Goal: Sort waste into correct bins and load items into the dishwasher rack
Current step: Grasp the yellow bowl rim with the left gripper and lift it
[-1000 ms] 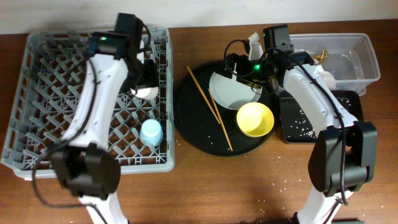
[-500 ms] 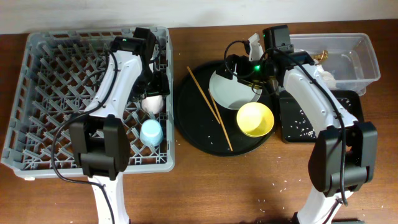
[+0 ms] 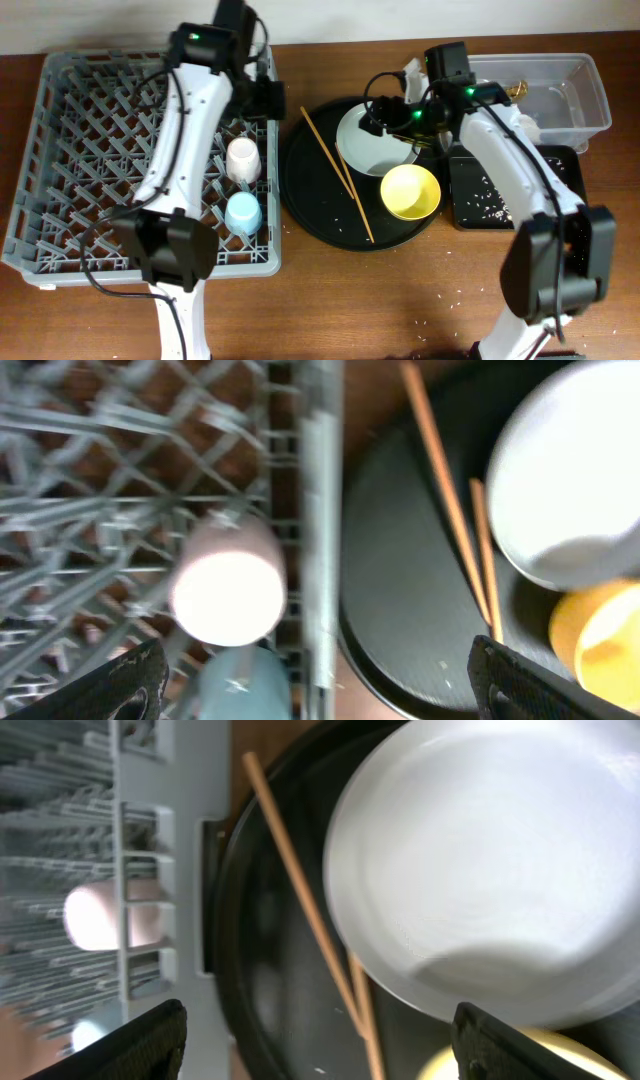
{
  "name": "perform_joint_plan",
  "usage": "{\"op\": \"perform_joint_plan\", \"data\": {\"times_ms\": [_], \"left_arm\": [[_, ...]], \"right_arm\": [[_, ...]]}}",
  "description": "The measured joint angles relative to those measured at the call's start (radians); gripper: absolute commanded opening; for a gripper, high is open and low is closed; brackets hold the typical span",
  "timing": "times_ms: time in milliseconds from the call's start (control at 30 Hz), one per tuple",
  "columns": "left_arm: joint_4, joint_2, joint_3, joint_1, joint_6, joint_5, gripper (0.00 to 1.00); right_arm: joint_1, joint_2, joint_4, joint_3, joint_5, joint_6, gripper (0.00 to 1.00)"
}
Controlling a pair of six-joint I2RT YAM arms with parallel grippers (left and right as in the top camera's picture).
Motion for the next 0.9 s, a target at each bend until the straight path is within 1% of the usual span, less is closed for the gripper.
{"op": "perform_joint_plan", "data": {"times_ms": [100,200,300,333,467,600,633,667,700,733,767,800,833,900], "left_arm": [[0.019,0.000,-0.006,-0.056,0.018,0.060,0.96],[0.094,0.000,-0.024,-0.118,0.031,0.129,0.95],[0.174,0.010,-0.055,-0.195,0.037,0.179,0.95],[0.214,0.026,-0.066,-0.231,0.038,0.207,0.94],[0.308,0.111,-0.071,-0.311,0.039,0.299,0.90],[0.344,0.229,-0.080,-0.382,0.036,0.333,0.89],[0.344,0.251,-0.084,-0.394,0.036,0.333,0.84],[0.343,0.271,-0.085,-0.403,0.034,0.333,0.81],[0.343,0.287,-0.086,-0.409,0.029,0.333,0.75],[0.341,0.300,-0.089,-0.414,0.029,0.332,0.59],[0.340,0.309,-0.092,-0.416,0.031,0.332,0.49],[0.340,0.310,-0.093,-0.416,0.023,0.332,0.45],[0.340,0.310,-0.093,-0.416,0.019,0.331,0.37],[0.341,0.310,-0.093,-0.415,0.014,0.329,0.28]], "right_arm": [[-0.003,-0.112,-0.041,0.000,0.126,-0.008,0.90],[-0.034,-0.235,-0.064,0.000,0.203,0.005,0.91],[-0.141,-0.369,-0.079,0.000,0.250,0.034,0.93],[-0.202,-0.427,-0.090,0.000,0.268,0.046,0.95],[-0.342,-0.539,-0.142,0.000,0.289,0.064,0.96],[-0.385,-0.591,-0.200,0.001,0.296,0.069,0.96],[-0.385,-0.589,-0.206,0.001,0.296,0.069,0.96],[-0.385,-0.586,-0.213,0.001,0.296,0.068,0.97],[-0.385,-0.581,-0.219,0.001,0.296,0.069,0.96],[-0.385,-0.574,-0.224,0.001,0.296,0.069,0.96],[-0.385,-0.569,-0.226,0.001,0.296,0.068,0.96],[-0.385,-0.566,-0.227,0.001,0.296,0.069,0.96],[-0.385,-0.563,-0.227,0.001,0.296,0.069,0.97],[-0.385,-0.559,-0.228,0.001,0.296,0.069,0.96]]}}
